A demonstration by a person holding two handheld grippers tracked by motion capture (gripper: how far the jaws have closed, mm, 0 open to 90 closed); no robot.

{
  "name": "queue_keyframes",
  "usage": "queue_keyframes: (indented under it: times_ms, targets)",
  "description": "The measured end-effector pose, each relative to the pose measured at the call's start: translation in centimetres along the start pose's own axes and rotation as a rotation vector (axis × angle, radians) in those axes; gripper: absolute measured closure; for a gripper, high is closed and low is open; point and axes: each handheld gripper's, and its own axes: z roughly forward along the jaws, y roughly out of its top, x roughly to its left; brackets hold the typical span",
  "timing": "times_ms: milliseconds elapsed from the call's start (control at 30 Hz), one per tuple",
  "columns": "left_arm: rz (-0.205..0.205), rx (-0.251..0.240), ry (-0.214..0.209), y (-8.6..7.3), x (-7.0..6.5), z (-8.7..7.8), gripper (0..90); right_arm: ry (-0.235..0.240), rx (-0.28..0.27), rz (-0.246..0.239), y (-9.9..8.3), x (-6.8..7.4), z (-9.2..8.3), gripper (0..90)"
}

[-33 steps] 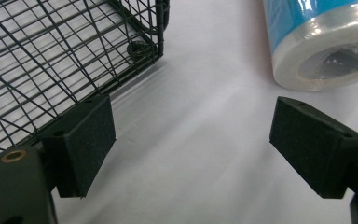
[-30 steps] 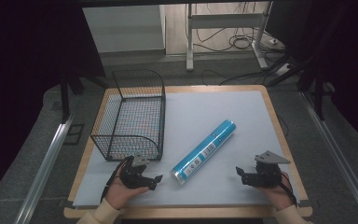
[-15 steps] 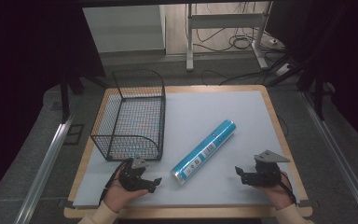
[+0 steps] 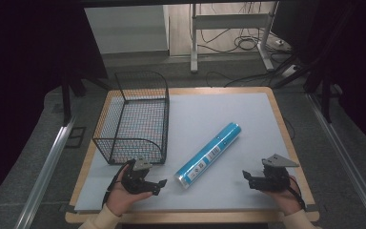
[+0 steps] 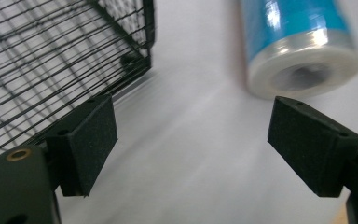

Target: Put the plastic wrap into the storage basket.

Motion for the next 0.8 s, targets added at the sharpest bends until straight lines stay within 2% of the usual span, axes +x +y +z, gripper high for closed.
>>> queue_keyframes:
  times_ms: [167, 300, 367, 800]
  targets:
    - [0.006, -0.009, -0.006, 0.8, -0.5, -0.8, 15.8, -0.002, 0.014, -0.005, -0.1, 0.1, 0.1, 13.6]
    - [0.025, -0.003, -0.024, 1.3, -1.0, -1.2, 15.9, 0.0, 0.012, -0.004, -0.1, 0.1, 0.2, 13.7]
    - [0.045, -0.006, -0.028, 1.9, -1.7, -1.4, 16.1, 0.0, 0.019, -0.004, -0.1, 0.2, 0.2, 13.7]
    - [0.076, -0.004, -0.029, 4.3, -3.4, -1.3, 16.3, -0.001, 0.03, -0.019, -0.2, 0.3, 0.4, 14.2]
